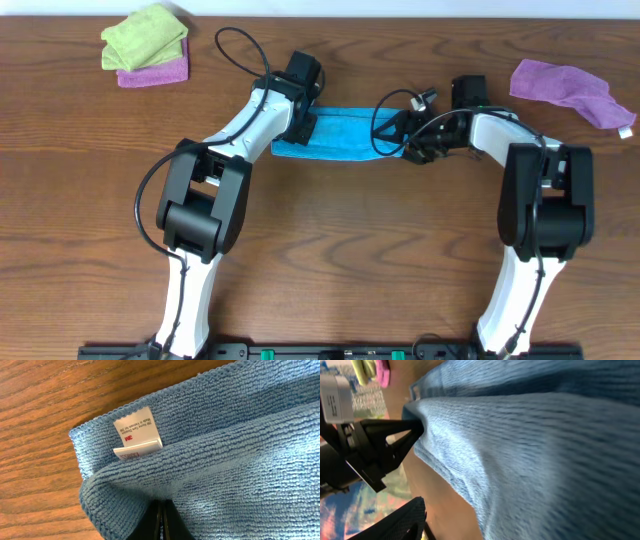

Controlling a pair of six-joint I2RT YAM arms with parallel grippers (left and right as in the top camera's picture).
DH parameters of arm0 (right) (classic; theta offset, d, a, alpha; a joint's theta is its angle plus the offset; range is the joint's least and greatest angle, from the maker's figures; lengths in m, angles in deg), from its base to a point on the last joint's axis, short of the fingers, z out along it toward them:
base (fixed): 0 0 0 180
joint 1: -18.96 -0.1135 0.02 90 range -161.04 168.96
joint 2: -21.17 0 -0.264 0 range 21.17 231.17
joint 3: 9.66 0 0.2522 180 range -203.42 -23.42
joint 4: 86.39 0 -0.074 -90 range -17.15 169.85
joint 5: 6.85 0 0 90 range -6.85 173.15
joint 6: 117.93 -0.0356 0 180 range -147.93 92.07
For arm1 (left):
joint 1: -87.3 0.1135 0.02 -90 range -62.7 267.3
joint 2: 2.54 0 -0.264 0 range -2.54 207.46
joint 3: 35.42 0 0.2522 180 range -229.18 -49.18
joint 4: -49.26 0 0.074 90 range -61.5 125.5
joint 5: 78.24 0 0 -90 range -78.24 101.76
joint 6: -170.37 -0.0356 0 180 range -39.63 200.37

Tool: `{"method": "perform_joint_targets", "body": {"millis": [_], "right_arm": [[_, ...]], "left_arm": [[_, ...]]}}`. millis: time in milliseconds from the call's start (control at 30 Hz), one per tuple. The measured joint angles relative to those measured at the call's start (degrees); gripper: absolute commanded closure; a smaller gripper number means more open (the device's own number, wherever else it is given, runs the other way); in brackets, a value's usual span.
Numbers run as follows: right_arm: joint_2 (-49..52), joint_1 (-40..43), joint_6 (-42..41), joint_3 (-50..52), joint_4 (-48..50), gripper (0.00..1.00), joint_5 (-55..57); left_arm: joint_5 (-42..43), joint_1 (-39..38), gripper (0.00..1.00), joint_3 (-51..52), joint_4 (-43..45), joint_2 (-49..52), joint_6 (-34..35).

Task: Fold the cloth
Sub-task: 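Hold the left end and move the right gripper's end toward the left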

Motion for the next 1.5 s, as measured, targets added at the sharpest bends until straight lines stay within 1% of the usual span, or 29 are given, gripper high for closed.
{"method": "perform_joint_targets", "body": {"millis": [200,400,467,500,567,600,633,667,733,767,1033,1200,1333,1500], "right_arm": [[0.0,2.4,-0.7,0.0,0.3,0.31,0.4],[0.0,2.3,-1.4,0.0,2.5,0.32,1.2],[0.0,2.1,-1.7,0.0,3.3,0.33,1.5],[0.0,2.1,-1.7,0.0,3.6,0.36,1.7],[0.0,1.7,-1.8,0.0,4.1,0.44,2.6],[0.0,1.5,-1.8,0.0,4.2,0.52,3.0],[0.0,1.3,-2.3,0.0,4.1,0.65,4.5],[0.0,1.2,-1.9,0.0,4.1,0.76,5.0],[0.5,0.9,-2.1,0.2,3.7,0.92,7.5],[0.7,0.9,-2.0,0.2,3.6,0.98,7.7],[0.7,0.6,-2.1,0.2,2.3,0.99,8.0],[-1.0,-0.1,-2.1,0.1,0.3,0.98,11.2],[-4.3,-2.0,-2.1,0.1,0.0,0.98,14.4],[-6.6,-5.6,-2.8,-1.8,1.4,0.99,15.4]], "left_arm": [[0.0,0.0,0.94,0.0,0.0,0.0,0.0],[0.0,0.0,0.94,0.0,0.0,0.0,0.0],[0.0,0.0,0.94,0.0,0.0,0.0,0.0],[0.0,0.0,0.94,0.0,0.0,0.0,0.0],[0.0,0.0,0.94,0.0,0.0,0.0,0.0],[0.0,0.0,0.94,0.0,0.0,0.0,0.0],[0.0,0.0,0.94,0.0,0.0,0.0,0.0],[0.0,0.0,0.94,0.0,0.0,0.0,0.0],[0.0,0.0,0.94,0.0,0.0,0.0,0.0],[0.0,0.0,0.94,0.0,0.0,0.0,0.0],[0.0,0.0,0.94,0.0,0.0,0.0,0.0],[0.0,0.0,0.94,0.0,0.0,0.0,0.0],[0.0,0.0,0.94,0.0,0.0,0.0,0.0],[0.0,0.0,0.94,0.0,0.0,0.0,0.0]]}}
